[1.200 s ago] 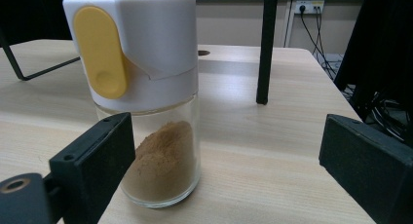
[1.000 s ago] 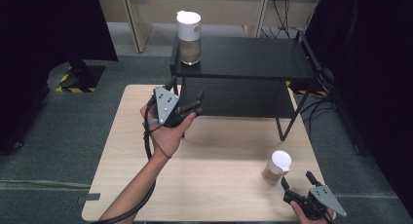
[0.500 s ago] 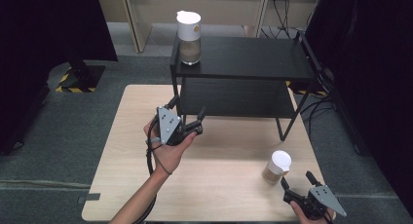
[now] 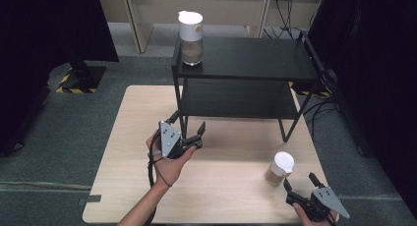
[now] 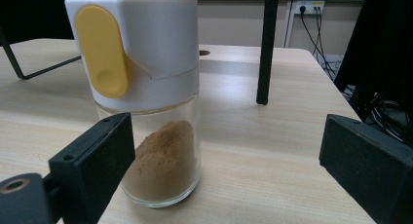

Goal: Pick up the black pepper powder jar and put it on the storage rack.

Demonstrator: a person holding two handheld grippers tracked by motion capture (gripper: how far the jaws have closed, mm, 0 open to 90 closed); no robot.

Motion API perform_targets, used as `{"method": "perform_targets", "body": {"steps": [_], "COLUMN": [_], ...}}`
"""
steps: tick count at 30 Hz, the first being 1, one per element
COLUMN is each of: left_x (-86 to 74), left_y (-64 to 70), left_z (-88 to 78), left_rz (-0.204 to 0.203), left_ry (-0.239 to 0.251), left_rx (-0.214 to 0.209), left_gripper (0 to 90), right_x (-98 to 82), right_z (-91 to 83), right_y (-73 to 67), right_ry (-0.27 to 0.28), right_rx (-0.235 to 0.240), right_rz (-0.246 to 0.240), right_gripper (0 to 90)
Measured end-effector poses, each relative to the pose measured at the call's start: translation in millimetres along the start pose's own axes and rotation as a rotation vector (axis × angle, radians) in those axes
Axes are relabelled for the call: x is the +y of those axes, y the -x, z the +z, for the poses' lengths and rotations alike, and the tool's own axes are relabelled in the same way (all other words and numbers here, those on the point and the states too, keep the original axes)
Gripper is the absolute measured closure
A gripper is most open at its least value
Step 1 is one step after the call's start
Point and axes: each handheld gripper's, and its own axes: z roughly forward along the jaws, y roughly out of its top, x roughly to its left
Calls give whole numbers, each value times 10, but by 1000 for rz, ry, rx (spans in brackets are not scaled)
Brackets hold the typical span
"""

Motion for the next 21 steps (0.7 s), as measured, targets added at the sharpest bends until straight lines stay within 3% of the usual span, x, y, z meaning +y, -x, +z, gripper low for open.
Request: {"method": "perform_targets", "body": {"steps": [14, 21], "left_x": [-255, -434], "left_y": [16, 20], "left_z": [-105, -160], "left_rz": [-6, -19], "left_ry": [-49, -104], "left_rx": [-4, -9], "left_gripper": [132, 130], "right_x": [0, -1], "right_z": [0, 0], "right_y": [0, -1], "right_ry": [0, 1], "right_rx": [0, 0], "right_rz": [0, -2], "right_gripper": [64, 64]}}
